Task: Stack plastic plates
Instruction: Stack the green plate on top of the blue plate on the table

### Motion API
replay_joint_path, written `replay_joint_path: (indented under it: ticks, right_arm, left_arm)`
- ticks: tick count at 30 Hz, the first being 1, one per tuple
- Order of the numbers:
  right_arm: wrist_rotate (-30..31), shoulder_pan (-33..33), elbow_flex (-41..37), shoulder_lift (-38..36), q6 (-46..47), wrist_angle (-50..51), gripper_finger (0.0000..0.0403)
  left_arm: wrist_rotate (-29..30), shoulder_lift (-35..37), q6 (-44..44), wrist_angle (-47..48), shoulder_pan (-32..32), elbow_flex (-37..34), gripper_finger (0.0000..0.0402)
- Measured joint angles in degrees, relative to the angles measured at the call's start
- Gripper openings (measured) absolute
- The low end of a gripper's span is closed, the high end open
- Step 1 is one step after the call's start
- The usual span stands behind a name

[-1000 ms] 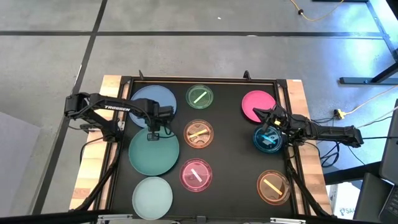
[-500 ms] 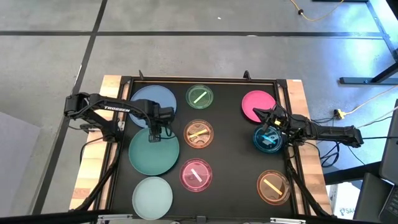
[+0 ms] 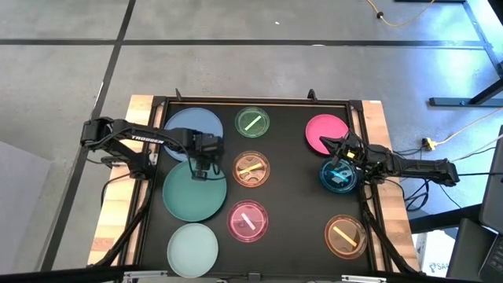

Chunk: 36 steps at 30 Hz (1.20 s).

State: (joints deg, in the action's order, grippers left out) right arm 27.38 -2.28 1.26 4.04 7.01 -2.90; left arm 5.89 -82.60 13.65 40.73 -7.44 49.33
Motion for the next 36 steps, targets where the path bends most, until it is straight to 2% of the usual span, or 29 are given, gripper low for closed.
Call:
replay_joint_path:
  ticks: [5, 14, 26, 30, 36]
  right_arm:
    - [0.0, 0.0, 0.0, 0.0, 0.0, 0.2, 0.0005]
    - [0.2, 0.0, 0.0, 0.0, -0.1, 0.5, 0.0005]
    - [0.5, 0.0, 0.0, 0.0, -0.1, 0.6, 0.0005]
    - [0.5, 0.0, 0.0, 0.0, 0.0, 0.9, 0.0005]
    - [0.4, 0.0, 0.0, 0.0, 0.0, 0.8, 0.0005]
  left_arm:
    - [-1.6, 0.0, 5.0, -8.1, 0.0, -2.2, 0.0125]
    - [-8.5, 0.0, 4.9, -10.9, 0.0, -5.7, 0.0125]
    - [-9.4, 0.0, 6.1, -17.6, -1.1, -9.2, 0.0124]
    - [-12.3, 0.0, 4.5, -18.0, -1.8, -9.9, 0.0099]
    - [-13.5, 0.0, 4.3, -17.7, -2.1, -9.4, 0.0022]
